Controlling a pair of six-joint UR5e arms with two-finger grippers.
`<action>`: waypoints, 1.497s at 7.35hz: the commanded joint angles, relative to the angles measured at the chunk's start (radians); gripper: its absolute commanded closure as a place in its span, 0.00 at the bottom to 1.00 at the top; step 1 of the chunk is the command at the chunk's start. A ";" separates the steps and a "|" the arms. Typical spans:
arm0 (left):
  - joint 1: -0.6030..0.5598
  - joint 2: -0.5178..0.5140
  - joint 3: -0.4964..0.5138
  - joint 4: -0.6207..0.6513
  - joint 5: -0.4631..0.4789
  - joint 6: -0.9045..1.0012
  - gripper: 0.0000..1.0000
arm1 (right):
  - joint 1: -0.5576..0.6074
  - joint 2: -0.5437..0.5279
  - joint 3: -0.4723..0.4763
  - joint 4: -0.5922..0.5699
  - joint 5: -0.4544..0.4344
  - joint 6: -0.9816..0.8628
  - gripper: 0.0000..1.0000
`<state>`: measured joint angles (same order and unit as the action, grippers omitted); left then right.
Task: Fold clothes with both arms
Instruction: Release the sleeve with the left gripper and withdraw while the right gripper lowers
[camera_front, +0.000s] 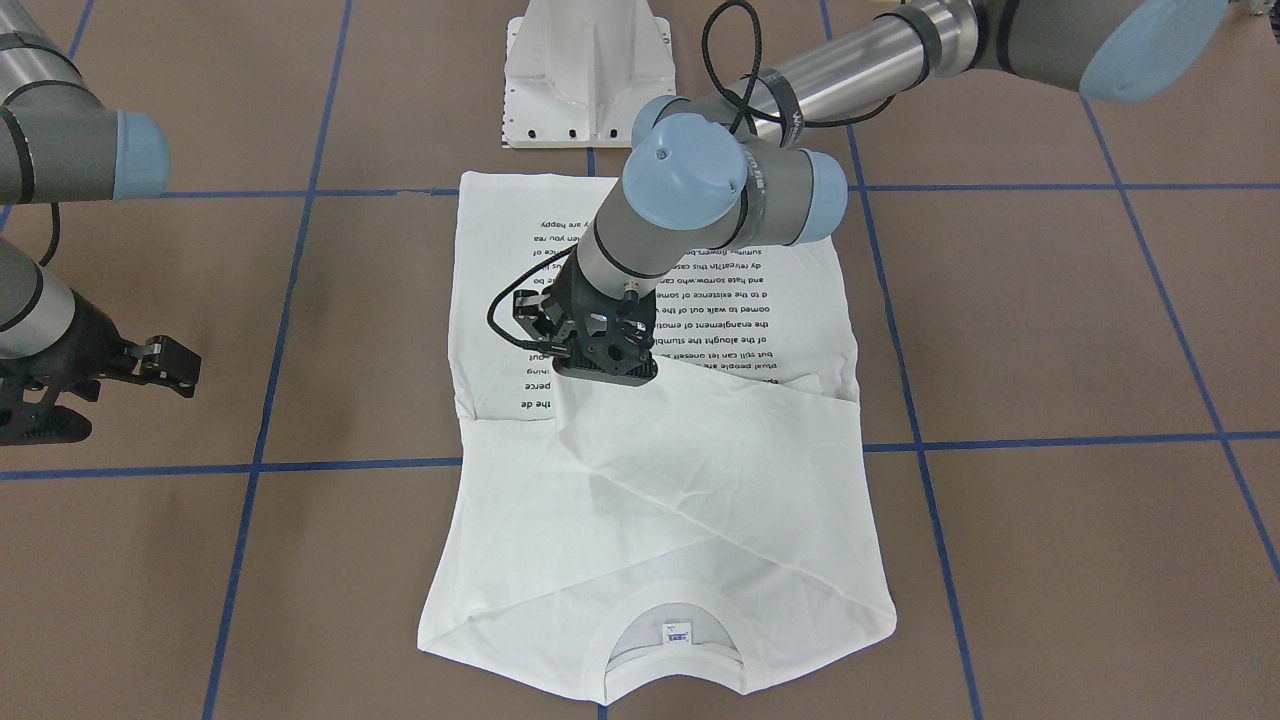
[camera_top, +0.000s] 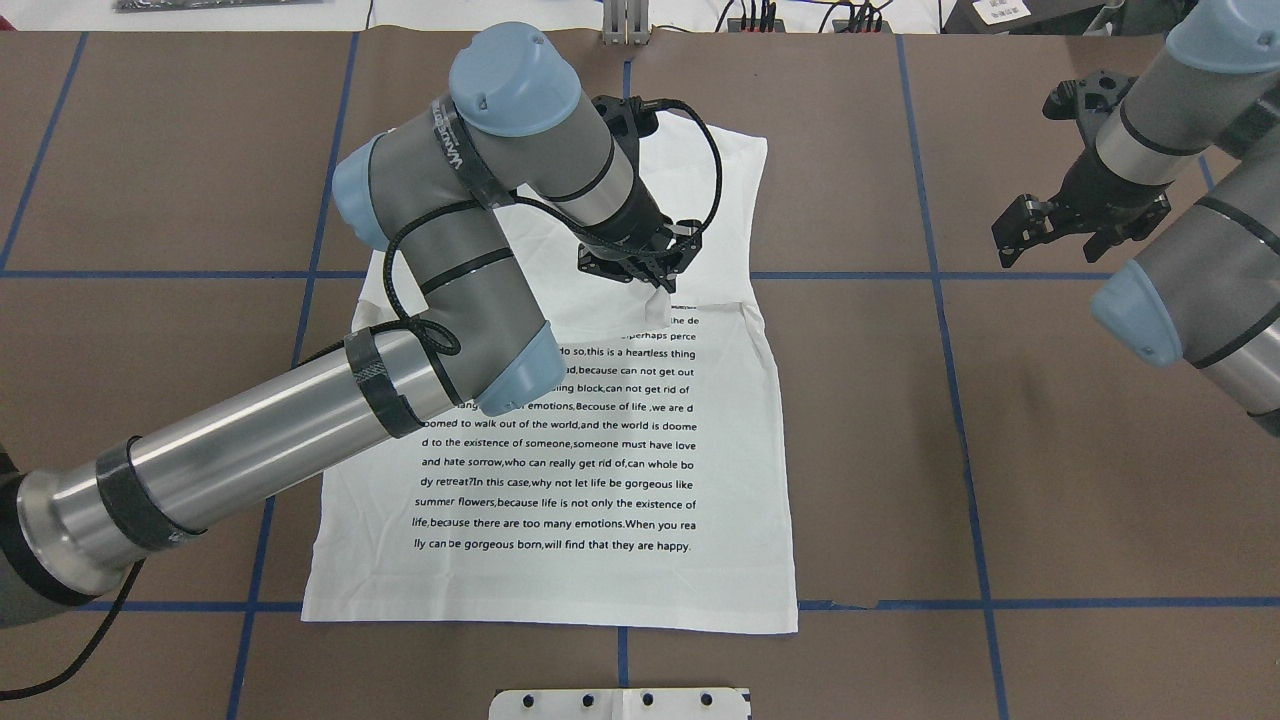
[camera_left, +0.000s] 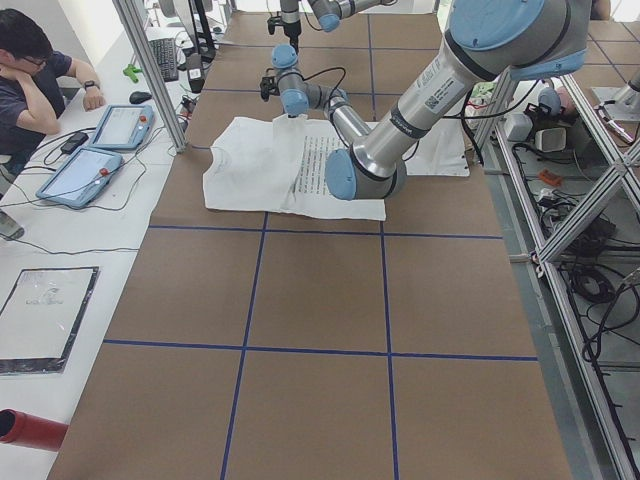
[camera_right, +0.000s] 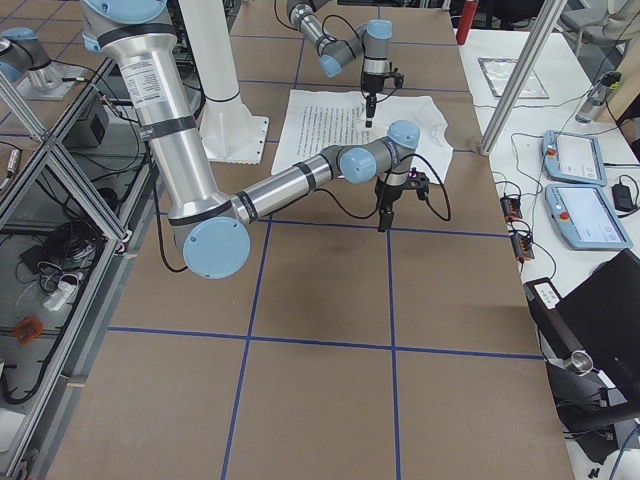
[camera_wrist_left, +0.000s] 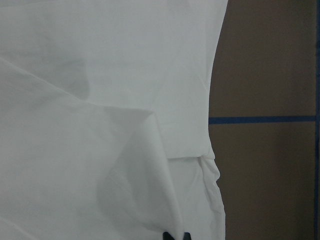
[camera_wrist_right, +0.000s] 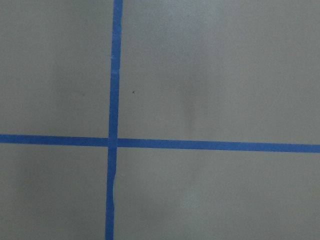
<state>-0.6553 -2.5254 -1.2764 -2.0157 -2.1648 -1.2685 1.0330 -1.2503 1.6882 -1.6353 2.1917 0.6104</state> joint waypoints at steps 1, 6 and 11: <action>0.031 -0.016 0.006 -0.009 0.020 -0.027 0.54 | -0.001 0.006 -0.002 0.000 0.000 0.000 0.00; 0.056 0.025 -0.004 -0.103 0.066 -0.074 0.00 | -0.004 0.005 -0.039 0.127 0.040 0.002 0.00; -0.004 0.229 -0.298 0.148 0.081 0.022 0.00 | -0.215 -0.092 0.175 0.256 -0.090 0.378 0.00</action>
<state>-0.6474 -2.3452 -1.4763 -1.9790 -2.0939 -1.2956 0.8944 -1.2985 1.7881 -1.4104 2.1603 0.8829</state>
